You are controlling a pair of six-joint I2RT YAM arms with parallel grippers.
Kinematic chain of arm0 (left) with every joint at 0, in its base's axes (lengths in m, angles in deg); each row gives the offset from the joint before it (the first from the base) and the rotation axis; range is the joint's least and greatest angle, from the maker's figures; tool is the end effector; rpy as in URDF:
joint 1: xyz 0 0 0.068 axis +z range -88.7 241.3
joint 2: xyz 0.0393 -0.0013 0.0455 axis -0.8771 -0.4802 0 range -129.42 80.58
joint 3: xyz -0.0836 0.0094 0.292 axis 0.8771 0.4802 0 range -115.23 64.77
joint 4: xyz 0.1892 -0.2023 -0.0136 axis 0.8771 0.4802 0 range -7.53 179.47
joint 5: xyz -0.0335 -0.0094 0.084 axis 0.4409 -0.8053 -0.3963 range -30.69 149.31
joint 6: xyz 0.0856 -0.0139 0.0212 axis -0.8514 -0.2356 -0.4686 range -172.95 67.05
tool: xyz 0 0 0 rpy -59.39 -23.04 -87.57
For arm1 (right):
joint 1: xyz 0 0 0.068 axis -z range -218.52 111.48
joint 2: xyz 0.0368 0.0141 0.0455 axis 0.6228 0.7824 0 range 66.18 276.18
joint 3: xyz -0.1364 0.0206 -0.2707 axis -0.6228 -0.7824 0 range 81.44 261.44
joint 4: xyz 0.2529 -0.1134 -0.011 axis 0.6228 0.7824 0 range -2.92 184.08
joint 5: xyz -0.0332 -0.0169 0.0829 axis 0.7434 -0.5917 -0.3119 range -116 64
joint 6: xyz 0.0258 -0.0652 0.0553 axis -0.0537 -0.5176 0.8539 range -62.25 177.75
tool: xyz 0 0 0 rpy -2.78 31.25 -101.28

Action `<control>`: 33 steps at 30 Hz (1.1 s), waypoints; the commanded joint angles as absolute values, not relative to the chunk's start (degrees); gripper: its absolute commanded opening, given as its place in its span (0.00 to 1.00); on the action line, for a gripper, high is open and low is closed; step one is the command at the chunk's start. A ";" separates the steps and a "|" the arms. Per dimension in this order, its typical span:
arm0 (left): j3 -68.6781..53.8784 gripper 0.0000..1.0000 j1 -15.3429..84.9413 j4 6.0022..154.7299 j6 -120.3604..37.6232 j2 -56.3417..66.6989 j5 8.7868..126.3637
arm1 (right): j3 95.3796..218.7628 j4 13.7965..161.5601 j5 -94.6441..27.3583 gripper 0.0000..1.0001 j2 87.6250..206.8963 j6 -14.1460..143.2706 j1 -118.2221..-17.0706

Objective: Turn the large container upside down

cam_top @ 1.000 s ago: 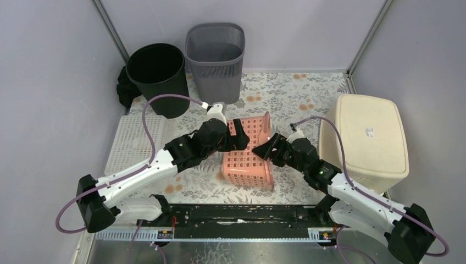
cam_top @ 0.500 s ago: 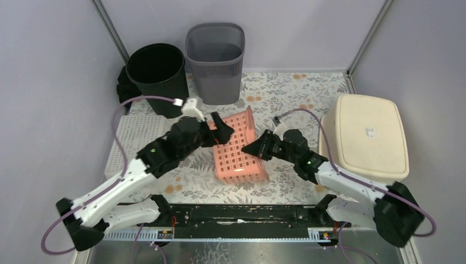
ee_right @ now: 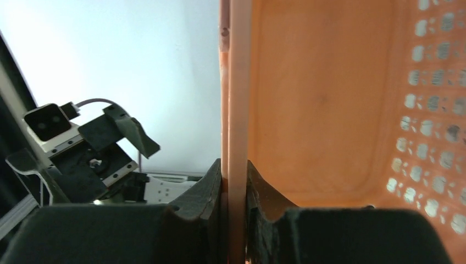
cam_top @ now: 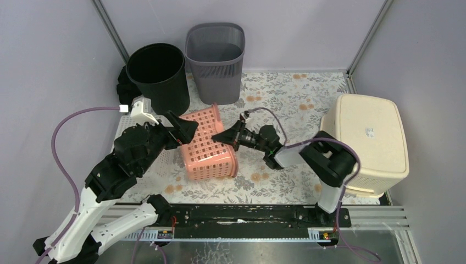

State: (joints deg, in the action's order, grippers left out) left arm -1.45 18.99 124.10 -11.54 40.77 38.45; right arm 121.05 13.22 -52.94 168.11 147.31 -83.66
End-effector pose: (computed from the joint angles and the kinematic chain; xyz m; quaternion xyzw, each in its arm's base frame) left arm 0.1253 -0.0758 0.4343 -0.1038 0.7823 -0.2913 0.5408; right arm 0.2553 0.3075 0.2280 0.0654 0.6376 0.7519 0.1542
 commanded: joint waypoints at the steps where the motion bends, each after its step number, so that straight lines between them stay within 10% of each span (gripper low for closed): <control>1: -1.10 1.00 19.47 127.66 -12.96 40.57 35.40 | 127.31 -8.59 -51.54 0.00 174.88 159.36 -87.73; 14: 3.02 1.00 19.45 126.40 -12.85 39.45 36.12 | 116.38 -10.57 -49.92 0.02 180.53 155.62 -85.84; 19: 5.58 1.00 19.41 123.60 -12.61 37.40 39.19 | 110.14 -9.54 -52.15 0.47 178.98 153.73 -81.56; 24: 8.66 1.00 19.46 119.60 -12.39 34.17 42.03 | 107.53 -1.85 -54.14 0.67 175.80 148.80 -80.47; 33: 12.74 1.00 19.76 115.52 -12.28 31.95 43.59 | 111.71 47.87 -46.72 0.74 153.76 123.92 -80.36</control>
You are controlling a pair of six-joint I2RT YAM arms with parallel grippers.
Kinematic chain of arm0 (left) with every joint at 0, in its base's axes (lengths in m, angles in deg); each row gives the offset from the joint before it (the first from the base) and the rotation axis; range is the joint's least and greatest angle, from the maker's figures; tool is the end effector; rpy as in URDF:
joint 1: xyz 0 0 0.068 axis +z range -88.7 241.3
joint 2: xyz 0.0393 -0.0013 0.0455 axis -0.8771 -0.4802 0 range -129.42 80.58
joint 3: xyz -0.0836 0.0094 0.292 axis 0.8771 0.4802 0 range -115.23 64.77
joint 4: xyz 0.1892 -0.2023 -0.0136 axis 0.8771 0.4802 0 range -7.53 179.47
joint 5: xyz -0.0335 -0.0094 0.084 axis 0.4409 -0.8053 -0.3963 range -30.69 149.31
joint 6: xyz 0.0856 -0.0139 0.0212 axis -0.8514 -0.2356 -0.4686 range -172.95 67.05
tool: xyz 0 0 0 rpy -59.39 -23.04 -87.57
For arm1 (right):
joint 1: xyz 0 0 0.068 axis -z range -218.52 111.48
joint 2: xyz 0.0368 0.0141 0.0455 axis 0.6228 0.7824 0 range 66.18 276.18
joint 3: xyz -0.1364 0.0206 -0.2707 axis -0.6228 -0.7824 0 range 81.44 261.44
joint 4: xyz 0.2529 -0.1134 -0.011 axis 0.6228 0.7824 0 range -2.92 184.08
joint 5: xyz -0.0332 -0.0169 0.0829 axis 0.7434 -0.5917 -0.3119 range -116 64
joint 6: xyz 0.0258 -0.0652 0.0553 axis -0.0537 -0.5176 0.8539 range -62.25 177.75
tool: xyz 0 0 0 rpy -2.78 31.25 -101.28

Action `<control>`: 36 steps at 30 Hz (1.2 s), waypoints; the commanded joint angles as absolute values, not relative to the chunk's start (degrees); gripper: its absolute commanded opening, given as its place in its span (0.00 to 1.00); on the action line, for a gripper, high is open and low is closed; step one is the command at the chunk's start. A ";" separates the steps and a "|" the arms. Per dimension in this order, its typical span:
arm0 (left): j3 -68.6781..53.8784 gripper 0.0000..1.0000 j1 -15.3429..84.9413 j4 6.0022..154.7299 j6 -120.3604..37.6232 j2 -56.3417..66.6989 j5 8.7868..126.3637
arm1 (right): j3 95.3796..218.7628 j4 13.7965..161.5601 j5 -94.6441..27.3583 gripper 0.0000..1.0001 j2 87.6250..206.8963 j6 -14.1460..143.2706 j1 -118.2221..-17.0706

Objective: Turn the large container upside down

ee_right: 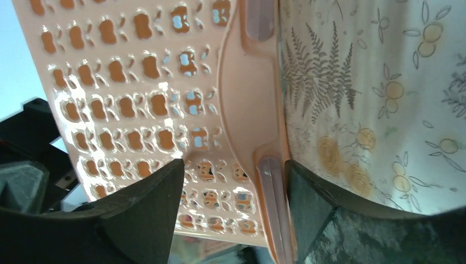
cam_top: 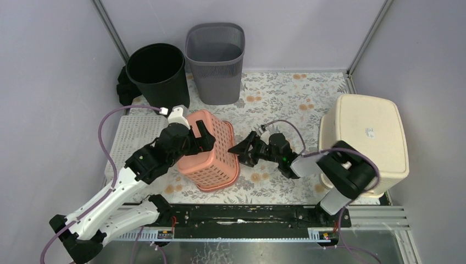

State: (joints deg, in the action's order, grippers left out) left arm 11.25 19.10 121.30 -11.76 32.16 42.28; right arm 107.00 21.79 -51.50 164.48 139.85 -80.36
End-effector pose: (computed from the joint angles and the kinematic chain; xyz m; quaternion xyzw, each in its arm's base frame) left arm 0.1666 -0.1197 0.3346 -0.0621 0.8727 -0.2126 0.4351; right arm 0.2323 0.2539 0.1551 0.1156 0.7383 0.6459 0.1560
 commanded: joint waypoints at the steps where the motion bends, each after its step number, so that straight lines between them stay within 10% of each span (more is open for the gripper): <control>1: 13.23 1.00 19.88 115.03 -12.21 31.78 43.89 | 113.15 56.29 -45.14 0.75 151.26 120.81 -80.36; 22: 18.10 1.00 21.14 100.62 -13.26 22.20 52.73 | 133.27 108.80 -18.06 0.88 132.87 88.22 -78.24; 36: 13.79 1.00 21.60 120.69 -11.43 33.68 39.05 | 143.03 112.64 -30.13 0.83 126.93 80.65 -81.21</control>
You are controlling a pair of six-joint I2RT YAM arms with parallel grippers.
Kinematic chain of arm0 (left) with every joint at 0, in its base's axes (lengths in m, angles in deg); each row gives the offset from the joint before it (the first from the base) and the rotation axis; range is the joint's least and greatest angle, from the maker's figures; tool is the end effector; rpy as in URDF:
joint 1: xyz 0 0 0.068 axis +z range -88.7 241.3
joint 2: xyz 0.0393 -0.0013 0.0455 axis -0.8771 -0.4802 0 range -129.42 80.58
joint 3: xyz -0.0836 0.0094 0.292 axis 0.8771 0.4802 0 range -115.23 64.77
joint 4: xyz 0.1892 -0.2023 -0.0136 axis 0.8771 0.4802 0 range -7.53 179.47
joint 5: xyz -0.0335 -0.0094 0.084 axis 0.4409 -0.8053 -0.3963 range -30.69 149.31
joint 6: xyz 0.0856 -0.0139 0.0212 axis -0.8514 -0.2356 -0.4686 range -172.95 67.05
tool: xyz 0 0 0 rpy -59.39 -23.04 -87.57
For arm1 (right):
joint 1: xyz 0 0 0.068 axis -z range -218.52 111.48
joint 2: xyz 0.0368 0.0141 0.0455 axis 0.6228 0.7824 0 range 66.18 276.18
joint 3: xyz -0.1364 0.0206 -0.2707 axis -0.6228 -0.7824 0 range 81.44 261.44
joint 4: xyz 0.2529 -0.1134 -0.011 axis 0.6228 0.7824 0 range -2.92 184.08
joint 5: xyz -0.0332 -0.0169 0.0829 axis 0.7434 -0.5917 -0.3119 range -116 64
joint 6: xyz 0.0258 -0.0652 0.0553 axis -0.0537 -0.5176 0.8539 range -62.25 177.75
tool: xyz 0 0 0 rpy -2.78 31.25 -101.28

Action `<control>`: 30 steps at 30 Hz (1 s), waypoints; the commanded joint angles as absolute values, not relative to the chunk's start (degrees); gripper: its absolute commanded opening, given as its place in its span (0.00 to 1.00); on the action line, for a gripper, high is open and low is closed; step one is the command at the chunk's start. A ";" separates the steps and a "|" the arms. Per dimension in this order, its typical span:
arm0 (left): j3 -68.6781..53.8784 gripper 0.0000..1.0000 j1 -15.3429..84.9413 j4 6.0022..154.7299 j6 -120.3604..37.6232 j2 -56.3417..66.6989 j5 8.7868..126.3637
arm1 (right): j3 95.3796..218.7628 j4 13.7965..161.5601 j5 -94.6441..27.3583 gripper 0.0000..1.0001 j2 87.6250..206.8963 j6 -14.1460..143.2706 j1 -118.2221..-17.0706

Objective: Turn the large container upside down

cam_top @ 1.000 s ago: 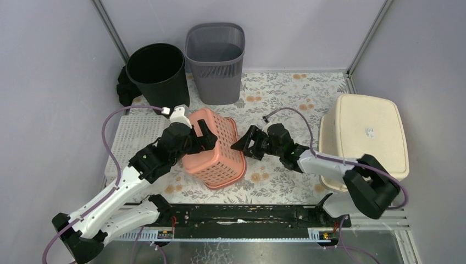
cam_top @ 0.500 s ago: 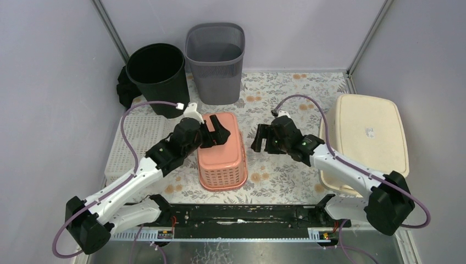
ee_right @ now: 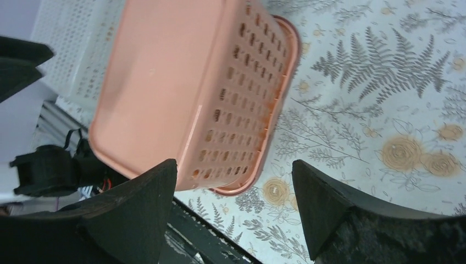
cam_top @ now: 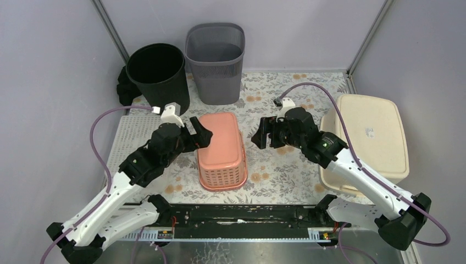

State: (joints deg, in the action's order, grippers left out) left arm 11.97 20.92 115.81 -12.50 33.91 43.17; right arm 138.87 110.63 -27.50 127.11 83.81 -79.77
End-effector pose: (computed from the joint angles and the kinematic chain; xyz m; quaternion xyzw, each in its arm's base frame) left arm 0.1702 -0.1158 0.3476 -0.0736 0.8451 -0.2431 0.4704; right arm 0.2077 0.1849 0.3463 -0.1195 0.8444 0.2986 0.4284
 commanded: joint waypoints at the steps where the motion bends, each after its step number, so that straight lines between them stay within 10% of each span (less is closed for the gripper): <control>1: 14.86 1.00 21.93 119.91 -11.16 32.96 40.08 | 143.44 112.72 -30.47 0.83 126.84 80.75 -81.30; 14: 14.50 1.00 21.70 91.74 -11.04 5.36 51.85 | 146.84 123.50 -29.80 0.84 125.21 80.04 -81.41; 30: -46.08 1.00 25.05 88.23 -23.13 -42.49 67.30 | 145.85 126.19 -9.97 0.79 128.71 76.06 -81.02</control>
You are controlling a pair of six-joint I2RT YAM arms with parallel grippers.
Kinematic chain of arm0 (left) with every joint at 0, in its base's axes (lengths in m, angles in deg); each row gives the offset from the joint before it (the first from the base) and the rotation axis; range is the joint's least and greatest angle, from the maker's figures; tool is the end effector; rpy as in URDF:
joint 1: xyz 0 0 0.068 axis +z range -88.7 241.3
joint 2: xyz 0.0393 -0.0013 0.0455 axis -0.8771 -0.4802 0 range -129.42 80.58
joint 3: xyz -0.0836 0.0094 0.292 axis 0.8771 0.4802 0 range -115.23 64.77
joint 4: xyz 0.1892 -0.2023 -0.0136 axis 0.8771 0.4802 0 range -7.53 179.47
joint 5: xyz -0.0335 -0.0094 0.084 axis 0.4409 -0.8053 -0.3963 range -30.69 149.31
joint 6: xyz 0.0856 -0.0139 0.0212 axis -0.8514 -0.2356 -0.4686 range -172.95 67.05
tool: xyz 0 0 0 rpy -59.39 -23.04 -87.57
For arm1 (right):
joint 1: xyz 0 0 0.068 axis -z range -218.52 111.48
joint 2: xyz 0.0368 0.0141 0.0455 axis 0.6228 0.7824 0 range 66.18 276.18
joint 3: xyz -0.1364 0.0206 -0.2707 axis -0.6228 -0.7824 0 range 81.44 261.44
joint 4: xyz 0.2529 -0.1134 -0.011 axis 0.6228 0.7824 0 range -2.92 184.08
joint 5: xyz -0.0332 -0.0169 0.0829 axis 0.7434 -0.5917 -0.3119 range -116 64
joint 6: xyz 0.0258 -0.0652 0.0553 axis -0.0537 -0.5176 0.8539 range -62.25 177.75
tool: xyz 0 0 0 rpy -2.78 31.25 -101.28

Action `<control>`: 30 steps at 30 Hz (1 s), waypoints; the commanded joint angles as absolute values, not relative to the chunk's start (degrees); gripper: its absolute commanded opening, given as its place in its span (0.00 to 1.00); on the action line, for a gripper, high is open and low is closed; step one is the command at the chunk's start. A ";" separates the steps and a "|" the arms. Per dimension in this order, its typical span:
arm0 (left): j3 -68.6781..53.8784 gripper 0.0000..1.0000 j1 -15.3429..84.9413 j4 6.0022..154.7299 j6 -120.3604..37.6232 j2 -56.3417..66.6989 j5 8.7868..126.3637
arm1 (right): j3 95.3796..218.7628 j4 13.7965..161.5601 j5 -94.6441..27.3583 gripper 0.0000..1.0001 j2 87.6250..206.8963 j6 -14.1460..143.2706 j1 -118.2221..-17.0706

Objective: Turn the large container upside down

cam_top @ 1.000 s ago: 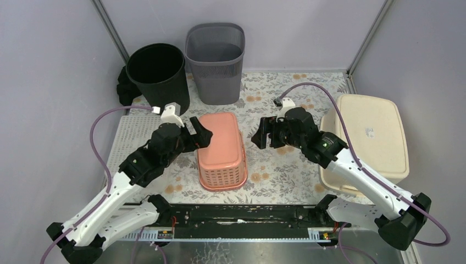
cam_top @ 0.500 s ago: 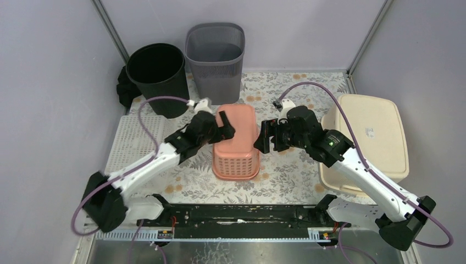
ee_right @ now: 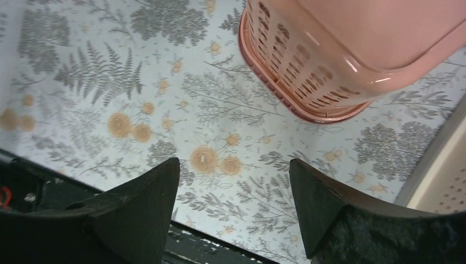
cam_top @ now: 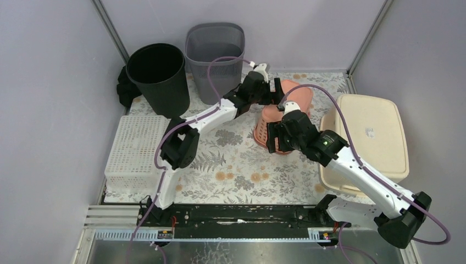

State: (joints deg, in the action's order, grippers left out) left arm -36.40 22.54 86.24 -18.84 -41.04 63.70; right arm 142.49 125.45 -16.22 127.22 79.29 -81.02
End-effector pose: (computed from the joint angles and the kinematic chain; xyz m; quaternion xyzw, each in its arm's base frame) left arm 0.4495 -0.3688 0.2673 0.0548 0.8376 -0.3481 0.4174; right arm 0.1995 0.1644 0.3380 -0.1266 0.8887 0.1650 0.4087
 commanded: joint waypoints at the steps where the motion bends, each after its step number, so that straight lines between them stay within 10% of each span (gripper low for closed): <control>1: -45.49 1.00 25.93 88.25 -22.89 -40.86 67.11 | 146.17 125.78 -10.43 0.79 128.94 75.23 -81.05; 16: -15.26 1.00 37.40 98.24 -22.72 -0.88 56.23 | 155.68 122.70 -21.55 0.70 156.08 66.62 -68.76; 30: -17.51 1.00 41.15 102.54 -23.68 -0.54 57.22 | 205.33 127.32 -26.20 0.66 193.60 70.43 -54.91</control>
State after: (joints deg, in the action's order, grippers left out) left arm -15.59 40.28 101.06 -22.29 1.04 56.94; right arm 192.44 124.21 -24.66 186.82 69.01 -57.33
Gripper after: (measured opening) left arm 1.002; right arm 0.662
